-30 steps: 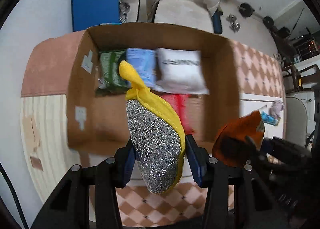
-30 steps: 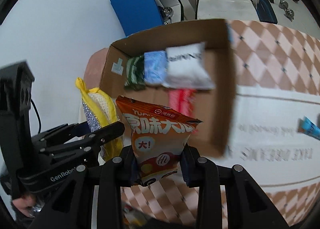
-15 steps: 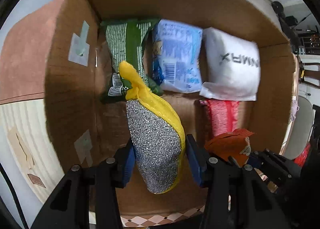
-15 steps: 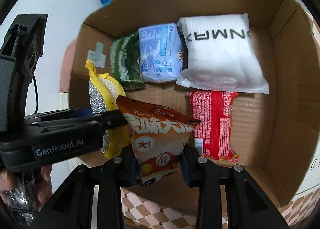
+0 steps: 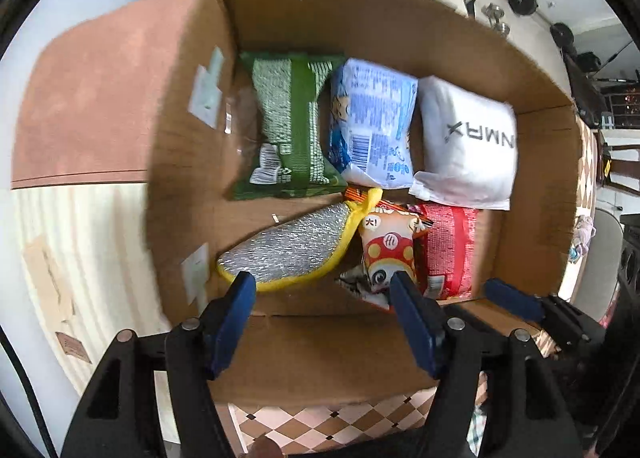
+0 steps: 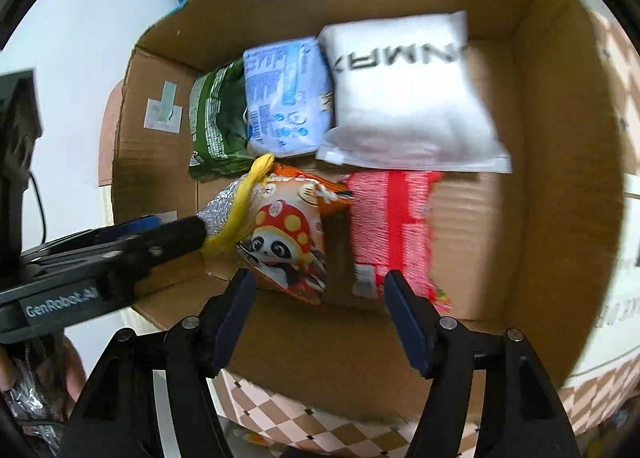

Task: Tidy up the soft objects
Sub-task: 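Carry sponge and panda bag into the box and open both tools, then grasp the blue-gold tube snack with left tool while right tool grasps lilac sock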

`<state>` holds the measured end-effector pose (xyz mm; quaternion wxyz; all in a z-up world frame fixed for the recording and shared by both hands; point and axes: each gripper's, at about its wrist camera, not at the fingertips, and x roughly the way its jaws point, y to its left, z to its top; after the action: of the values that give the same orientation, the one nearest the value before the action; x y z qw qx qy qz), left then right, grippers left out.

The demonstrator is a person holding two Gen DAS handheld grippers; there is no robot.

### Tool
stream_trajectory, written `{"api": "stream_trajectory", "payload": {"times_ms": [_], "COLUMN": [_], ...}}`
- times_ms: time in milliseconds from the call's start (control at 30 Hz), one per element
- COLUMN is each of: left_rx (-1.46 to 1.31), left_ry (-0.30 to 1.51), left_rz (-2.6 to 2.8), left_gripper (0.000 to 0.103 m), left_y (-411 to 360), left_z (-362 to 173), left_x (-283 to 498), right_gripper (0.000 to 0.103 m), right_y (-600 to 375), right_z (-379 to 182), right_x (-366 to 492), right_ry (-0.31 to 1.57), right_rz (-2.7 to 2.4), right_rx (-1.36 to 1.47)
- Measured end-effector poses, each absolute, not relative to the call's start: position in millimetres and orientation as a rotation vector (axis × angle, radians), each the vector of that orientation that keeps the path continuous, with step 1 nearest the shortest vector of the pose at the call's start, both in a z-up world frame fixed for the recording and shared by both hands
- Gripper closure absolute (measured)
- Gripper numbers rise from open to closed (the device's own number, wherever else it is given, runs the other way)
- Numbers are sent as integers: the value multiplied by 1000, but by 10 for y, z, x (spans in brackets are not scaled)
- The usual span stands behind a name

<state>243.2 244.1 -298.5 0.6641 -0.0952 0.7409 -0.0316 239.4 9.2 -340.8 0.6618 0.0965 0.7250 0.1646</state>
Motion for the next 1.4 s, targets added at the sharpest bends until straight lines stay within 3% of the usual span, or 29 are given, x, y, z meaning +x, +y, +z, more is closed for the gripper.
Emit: {"api": "stream_trajectory", "payload": {"times_ms": [100, 367, 400, 467, 500, 533, 933, 1400], "left_rx": [-183, -126, -121, -99, -84, -72, -57, 24], "left_ry": [1601, 1418, 1402, 1353, 1329, 1308, 1179, 1111], "left_rz": [-31, 62, 69, 89, 101, 108, 120, 121], "left_gripper": [35, 35, 33, 17, 8, 6, 5, 5], "left_y": [2439, 2488, 2469, 2416, 2398, 2374, 2233, 1717], "left_z": [-2742, -2241, -2190, -2079, -2016, -1959, -1378, -1039], "left_x": [2268, 1833, 1763, 1649, 1598, 1547, 1133, 1120], "right_gripper": [32, 4, 3, 0, 0, 0, 0, 0], "right_y": [4, -140, -178, -195, -208, -240, -449, -926], "right_z": [-3235, -2743, -2656, -2555, -2488, -2391, -1576, -1413], "right_x": [2277, 1938, 1904, 1799, 1743, 1704, 1144, 1006], "right_ry": [1597, 1436, 1423, 1388, 1371, 1359, 1208, 1216], "right_rz": [321, 202, 196, 178, 172, 168, 165, 232], "right_rx": [145, -22, -26, -33, -32, -31, -7, 132]}}
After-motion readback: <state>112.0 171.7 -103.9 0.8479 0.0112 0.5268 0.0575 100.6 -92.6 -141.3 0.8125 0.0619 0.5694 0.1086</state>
